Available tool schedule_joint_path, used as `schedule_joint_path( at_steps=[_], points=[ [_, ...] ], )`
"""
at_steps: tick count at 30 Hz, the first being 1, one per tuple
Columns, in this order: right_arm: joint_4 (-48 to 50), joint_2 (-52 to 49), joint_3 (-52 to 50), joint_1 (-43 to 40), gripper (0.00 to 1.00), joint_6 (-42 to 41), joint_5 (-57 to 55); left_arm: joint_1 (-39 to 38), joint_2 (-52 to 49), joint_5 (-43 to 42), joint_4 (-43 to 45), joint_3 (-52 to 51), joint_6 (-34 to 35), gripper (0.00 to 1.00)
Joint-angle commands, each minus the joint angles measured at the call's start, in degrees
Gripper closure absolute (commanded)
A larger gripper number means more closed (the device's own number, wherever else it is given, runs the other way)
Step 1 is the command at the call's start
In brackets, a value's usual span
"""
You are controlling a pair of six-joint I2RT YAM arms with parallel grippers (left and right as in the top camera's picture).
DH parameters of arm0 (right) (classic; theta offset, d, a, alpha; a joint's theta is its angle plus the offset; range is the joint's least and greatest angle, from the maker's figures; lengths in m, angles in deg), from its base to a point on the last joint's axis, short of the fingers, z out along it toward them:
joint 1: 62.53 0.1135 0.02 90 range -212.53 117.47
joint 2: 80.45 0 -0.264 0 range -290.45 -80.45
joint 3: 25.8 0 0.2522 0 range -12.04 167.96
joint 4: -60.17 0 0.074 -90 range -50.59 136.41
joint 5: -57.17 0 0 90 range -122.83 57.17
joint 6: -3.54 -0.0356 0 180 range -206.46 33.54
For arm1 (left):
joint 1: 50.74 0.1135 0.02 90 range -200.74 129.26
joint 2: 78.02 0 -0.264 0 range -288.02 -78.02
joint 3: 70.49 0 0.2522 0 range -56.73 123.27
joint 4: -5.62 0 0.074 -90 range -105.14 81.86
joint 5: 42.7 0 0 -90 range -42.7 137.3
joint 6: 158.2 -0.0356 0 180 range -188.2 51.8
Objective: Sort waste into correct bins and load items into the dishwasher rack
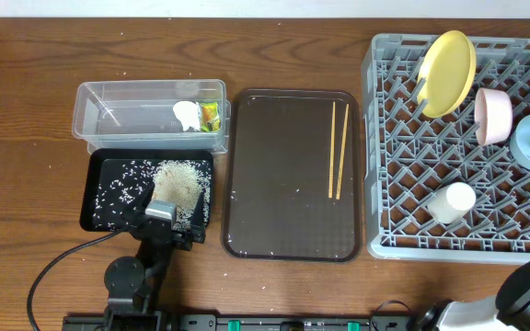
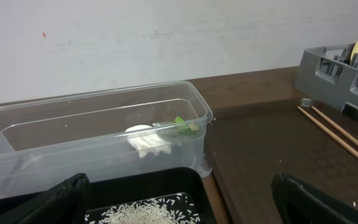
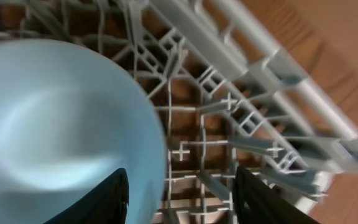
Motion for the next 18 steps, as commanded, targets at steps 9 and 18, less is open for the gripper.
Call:
schedule_joint_path(
  at_steps=[9, 18],
  points=[
    [-0.9, -5.1, 0.1, -1.8, 0.81, -3.6, 12.3, 0.3, 0.3, -1.2, -1.0, -1.5, -0.6, 0.05],
    [6.0, 3.8, 1.1, -2.9, 0.99, -4.8, -0.9, 0.3, 0.3, -1.2, -1.0, -1.5, -0.6, 0.05]
  ],
)
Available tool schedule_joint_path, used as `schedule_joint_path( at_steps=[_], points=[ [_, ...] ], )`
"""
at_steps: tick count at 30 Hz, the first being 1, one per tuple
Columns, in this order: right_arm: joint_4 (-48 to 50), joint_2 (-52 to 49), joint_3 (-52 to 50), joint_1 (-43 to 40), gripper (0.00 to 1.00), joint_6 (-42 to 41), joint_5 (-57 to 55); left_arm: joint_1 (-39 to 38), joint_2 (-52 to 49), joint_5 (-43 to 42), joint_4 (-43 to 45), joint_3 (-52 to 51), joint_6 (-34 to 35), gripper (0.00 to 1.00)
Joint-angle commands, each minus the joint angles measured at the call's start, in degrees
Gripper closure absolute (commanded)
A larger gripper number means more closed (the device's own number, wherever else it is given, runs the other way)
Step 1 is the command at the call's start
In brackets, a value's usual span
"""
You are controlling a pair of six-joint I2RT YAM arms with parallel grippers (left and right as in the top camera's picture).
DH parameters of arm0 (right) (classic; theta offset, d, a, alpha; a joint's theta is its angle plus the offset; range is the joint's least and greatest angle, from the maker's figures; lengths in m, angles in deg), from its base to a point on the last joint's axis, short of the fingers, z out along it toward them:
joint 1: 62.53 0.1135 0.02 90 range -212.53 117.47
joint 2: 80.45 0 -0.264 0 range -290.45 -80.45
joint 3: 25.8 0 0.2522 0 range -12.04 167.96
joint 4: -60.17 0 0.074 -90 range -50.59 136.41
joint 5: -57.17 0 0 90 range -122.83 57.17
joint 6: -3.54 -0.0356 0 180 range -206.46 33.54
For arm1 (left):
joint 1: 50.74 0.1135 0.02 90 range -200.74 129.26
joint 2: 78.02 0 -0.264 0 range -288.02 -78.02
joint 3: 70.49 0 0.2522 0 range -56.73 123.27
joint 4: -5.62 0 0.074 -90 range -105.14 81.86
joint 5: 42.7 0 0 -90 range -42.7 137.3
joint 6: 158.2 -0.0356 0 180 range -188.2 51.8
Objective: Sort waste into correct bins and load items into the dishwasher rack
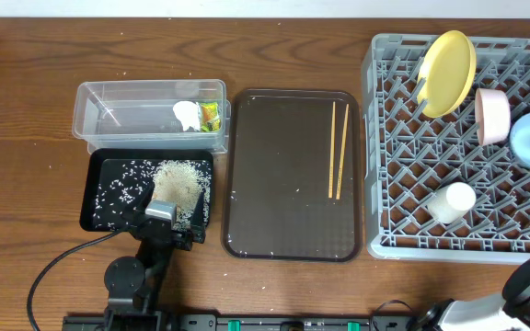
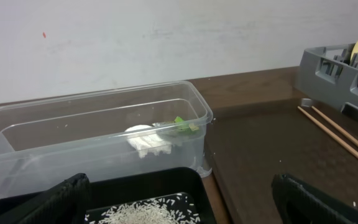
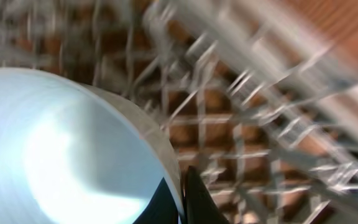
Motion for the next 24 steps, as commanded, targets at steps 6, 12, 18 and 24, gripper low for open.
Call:
schedule_joint_path(
  at_steps=[6, 12, 18, 24],
  points=[
    [8.8, 10.0, 0.5, 2.7, 0.99, 4.4, -20.0, 0.3, 0.3, -1.2, -1.0, -1.5, -0.6, 0.05],
    [16.2, 7.2, 0.5, 11.1, 0.99, 14.6, -42.1, 0.3, 0.3, -1.2, -1.0, -1.5, -0.5, 0.05],
    [26.3, 0.5, 0.5, 15.0, 0.99, 36.2, -45.5, 0.3, 0.3, -1.2, -1.0, -1.5, -0.5, 0.05],
    [33.0, -4.0, 0.5, 15.6, 0.99, 54.1, -46.5, 0.3, 0.3, -1.2, -1.0, -1.5, -0.5, 0.05]
  ],
)
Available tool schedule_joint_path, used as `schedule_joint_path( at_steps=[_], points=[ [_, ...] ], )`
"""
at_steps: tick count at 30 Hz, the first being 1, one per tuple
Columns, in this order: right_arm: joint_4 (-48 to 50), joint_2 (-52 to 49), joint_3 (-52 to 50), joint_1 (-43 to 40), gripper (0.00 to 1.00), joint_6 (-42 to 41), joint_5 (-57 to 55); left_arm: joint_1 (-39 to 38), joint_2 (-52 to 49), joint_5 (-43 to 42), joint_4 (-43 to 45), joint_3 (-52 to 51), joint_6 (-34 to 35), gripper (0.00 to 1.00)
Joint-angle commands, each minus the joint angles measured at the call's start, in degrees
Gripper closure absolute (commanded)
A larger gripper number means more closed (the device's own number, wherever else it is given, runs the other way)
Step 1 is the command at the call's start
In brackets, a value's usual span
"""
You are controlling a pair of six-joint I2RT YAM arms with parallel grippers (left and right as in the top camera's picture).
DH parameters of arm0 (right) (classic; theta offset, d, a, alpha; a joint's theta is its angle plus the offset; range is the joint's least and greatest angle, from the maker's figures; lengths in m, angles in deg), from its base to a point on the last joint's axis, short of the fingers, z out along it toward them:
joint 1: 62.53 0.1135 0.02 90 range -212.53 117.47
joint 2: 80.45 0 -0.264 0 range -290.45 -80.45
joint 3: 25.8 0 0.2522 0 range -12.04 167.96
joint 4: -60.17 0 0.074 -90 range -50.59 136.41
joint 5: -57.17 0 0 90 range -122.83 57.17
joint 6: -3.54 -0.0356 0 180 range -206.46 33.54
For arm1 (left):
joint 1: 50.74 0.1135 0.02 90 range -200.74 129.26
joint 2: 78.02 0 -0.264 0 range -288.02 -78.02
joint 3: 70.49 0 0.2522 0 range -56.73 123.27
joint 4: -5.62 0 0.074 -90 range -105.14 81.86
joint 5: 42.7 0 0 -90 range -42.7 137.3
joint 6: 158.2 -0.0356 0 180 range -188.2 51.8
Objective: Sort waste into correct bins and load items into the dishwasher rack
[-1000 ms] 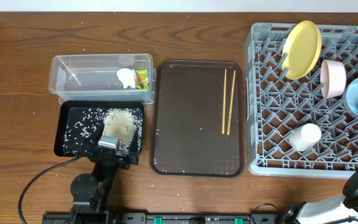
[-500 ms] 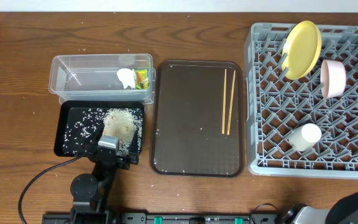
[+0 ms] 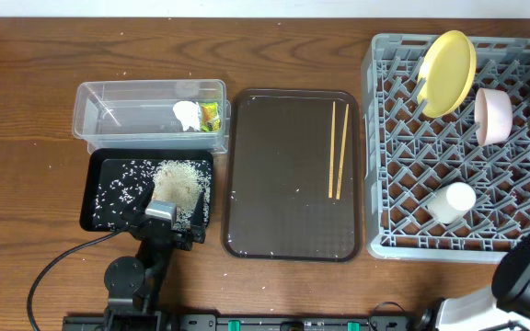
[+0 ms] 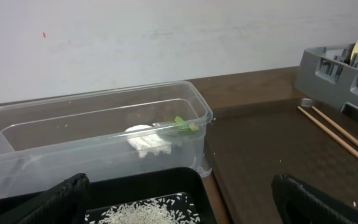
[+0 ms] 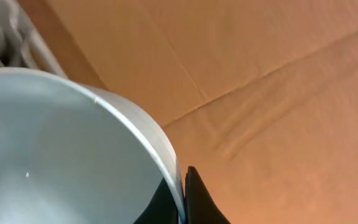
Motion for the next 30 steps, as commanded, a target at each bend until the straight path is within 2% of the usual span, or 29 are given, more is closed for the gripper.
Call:
schedule_joint_path(
  at_steps=[1, 12, 23, 24, 26, 30],
  points=[
    [1.5, -1.3, 0.3, 0.4, 0.99, 13.9, -3.1, 0.3, 0.3, -1.2, -1.0, -1.5, -0.5, 0.05],
    [1.4, -6.3, 0.3, 0.9, 0.99, 16.5, -2.6, 0.3, 0.3, -1.2, -1.0, -1.5, -0.6, 0.05],
    [-0.3, -10.8, 0.3, 4.9, 0.98, 17.6, -2.7, 0.3, 0.3, -1.2, -1.0, -1.5, -0.5, 0.05],
    [-0.4, -10.8, 0.3, 5.5, 0.94, 17.5, -1.8, 0.3, 0.3, -1.2, -1.0, -1.5, -0.5, 0.05],
    [-0.4, -10.4, 0.3, 6.6, 0.76, 17.4, 0.0, 0.3, 0.3, -1.2, -1.0, -1.5, -0.6, 0.05],
    [-0.3, -9.9, 0.3, 8.9, 0.71, 16.9, 0.8, 0.3, 0.3, -1.2, -1.0, -1.5, -0.5, 0.05]
  ],
)
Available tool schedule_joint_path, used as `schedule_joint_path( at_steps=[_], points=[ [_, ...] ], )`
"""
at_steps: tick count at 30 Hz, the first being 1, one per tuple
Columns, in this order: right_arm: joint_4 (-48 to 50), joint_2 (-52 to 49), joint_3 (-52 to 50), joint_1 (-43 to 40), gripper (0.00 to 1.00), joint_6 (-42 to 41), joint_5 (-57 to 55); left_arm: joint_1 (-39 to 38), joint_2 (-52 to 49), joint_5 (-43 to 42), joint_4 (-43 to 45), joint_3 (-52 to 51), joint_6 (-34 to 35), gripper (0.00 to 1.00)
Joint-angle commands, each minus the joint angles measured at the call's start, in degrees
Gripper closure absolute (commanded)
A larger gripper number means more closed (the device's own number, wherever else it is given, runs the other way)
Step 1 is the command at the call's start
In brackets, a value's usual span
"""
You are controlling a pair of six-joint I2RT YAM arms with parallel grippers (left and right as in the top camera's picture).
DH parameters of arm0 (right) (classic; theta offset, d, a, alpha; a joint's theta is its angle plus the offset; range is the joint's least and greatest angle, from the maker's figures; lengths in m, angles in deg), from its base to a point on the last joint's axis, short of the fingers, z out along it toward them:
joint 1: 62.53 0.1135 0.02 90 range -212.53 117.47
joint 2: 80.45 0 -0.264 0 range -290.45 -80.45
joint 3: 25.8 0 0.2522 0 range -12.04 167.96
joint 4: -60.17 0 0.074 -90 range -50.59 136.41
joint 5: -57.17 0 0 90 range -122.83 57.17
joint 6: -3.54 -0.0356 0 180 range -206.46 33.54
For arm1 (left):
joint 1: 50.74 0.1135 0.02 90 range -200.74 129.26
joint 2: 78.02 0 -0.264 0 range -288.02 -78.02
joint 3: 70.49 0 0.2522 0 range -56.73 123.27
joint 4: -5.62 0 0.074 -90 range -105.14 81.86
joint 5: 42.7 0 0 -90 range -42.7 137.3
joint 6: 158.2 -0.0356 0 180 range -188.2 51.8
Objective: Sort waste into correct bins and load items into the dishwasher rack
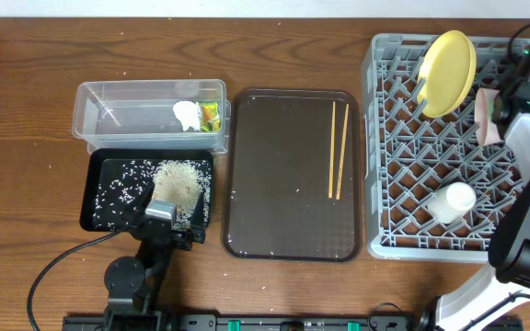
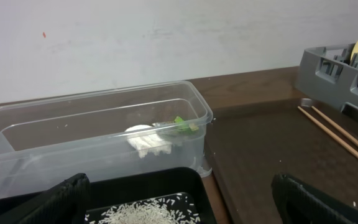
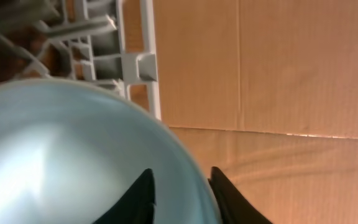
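The light blue bowl (image 3: 55,155) fills the lower left of the right wrist view, at the far right edge of the grey dishwasher rack (image 1: 403,138). My right gripper (image 3: 179,193) is open, one finger on each side of the bowl's rim. From overhead the right arm (image 1: 523,92) hides that bowl. Two chopsticks (image 1: 337,152) lie on the dark brown tray (image 1: 293,234). My left gripper (image 2: 179,183) hangs open and empty over the black rice tray (image 1: 109,179).
The rack holds a yellow plate (image 1: 449,60), a pink bowl (image 1: 482,118) and a white cup (image 1: 454,200). A clear bin (image 1: 127,106) with scraps of waste stands behind the black tray. The left arm's cable (image 1: 58,267) runs along the front.
My right gripper was shut on the blue bowl's rim beyond the rack's right side. Now it is over the rack's far right edge and its fingers have parted around the rim.
My right gripper stood open by the blue bowl in the rack. It was then shut on the bowl's rim, and later held the bowl past the rack's right side. Now it is back at the rack's far right, open. The left arm stayed still throughout.
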Motion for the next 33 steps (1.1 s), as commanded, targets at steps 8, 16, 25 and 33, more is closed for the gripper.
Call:
schedule_joint_path(
  at_steps=[8, 16, 25, 33],
  points=[
    [-0.8, 0.7, 0.1, 4.3, 0.95, -0.9, 3.0, 0.3, 0.3, -1.2, -1.0, -1.5, -0.5, 0.05],
    [-2.1, 5.2, 0.1, 4.4, 0.54, -3.9, 8.0, 0.3, 0.3, -1.2, -1.0, -1.5, -0.6, 0.05],
    [-7.7, 10.8, 0.1, 3.4, 0.44, -12.7, 15.2, 0.3, 0.3, -1.2, -1.0, -1.5, -0.6, 0.05],
    [-26.1, 10.8, 0.1, -6.0, 0.41, -49.1, 36.2, 0.3, 0.3, -1.2, -1.0, -1.5, -0.5, 0.05]
  ],
)
